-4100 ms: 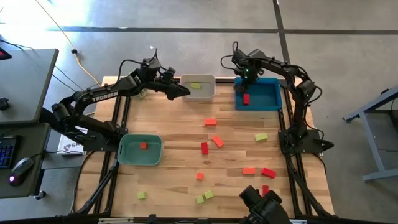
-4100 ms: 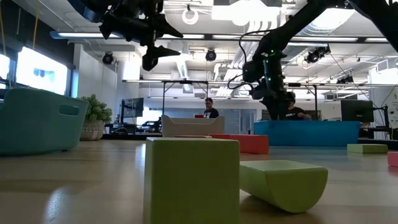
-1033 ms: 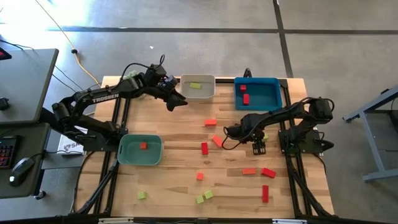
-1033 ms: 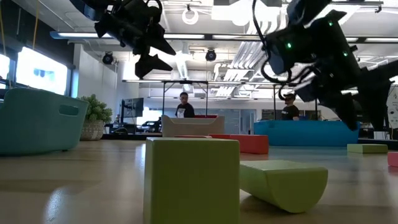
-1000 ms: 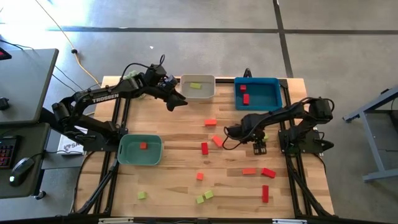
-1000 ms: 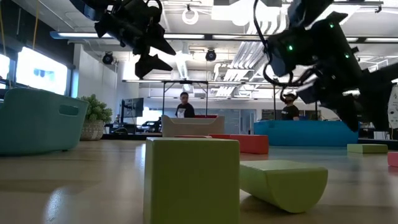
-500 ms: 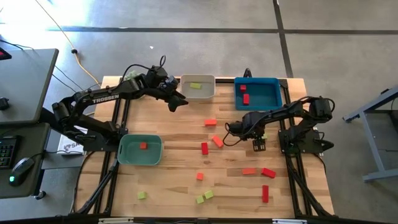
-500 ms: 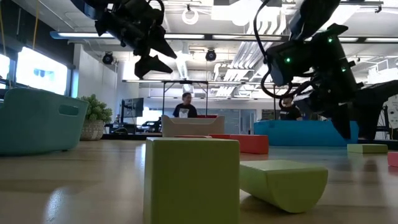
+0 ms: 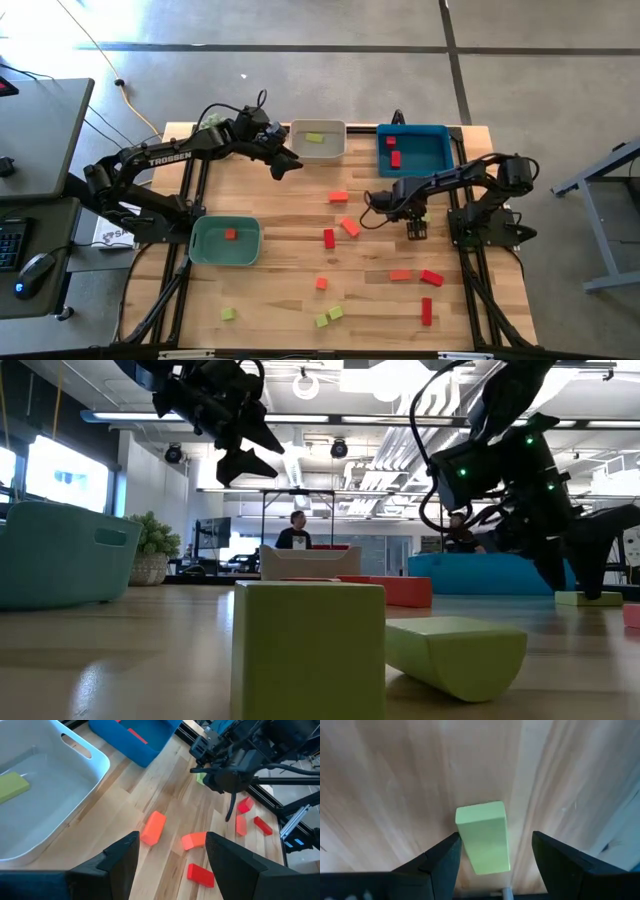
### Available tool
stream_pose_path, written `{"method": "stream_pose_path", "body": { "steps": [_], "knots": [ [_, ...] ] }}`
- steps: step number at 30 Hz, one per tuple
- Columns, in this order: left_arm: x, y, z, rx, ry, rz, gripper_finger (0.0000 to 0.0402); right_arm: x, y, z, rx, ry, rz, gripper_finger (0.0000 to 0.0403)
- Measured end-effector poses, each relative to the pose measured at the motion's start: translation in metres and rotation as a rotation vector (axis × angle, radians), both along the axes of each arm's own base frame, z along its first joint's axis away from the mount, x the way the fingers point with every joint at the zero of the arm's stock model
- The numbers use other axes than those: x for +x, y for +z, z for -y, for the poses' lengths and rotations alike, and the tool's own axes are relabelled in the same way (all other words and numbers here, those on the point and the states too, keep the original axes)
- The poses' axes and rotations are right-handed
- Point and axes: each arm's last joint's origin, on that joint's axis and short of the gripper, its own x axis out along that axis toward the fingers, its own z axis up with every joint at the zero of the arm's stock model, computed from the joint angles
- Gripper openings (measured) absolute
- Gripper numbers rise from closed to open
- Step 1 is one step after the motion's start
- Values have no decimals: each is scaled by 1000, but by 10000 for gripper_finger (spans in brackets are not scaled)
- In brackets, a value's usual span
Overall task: Sort & place blocks by color
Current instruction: Put the green block into the gray bin
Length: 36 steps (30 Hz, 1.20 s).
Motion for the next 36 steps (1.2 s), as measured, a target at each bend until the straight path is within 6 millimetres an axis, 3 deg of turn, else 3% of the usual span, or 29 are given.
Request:
{"method": "stream_pose_path", "body": {
  "steps": [10, 15, 23, 29, 36],
  "knots": [
    [0, 0, 0, 8, -5, -1, 218, 7, -7, 4, 5, -30, 45, 221],
    [0, 0, 0, 28, -19, -4, 218, 10, -17, 4, 18, -42, -17, 174],
    [0, 0, -1, 28, -17, -5, 218, 14, -14, 4, 2, -173, -29, 101],
    [0, 0, 0, 28, -17, -5, 218, 20, -9, 4, -7, -254, -25, 99],
    [0, 0, 0, 28, -17, -5, 218, 40, 7, 5, 4, -358, 64, 99]
  ]
}}
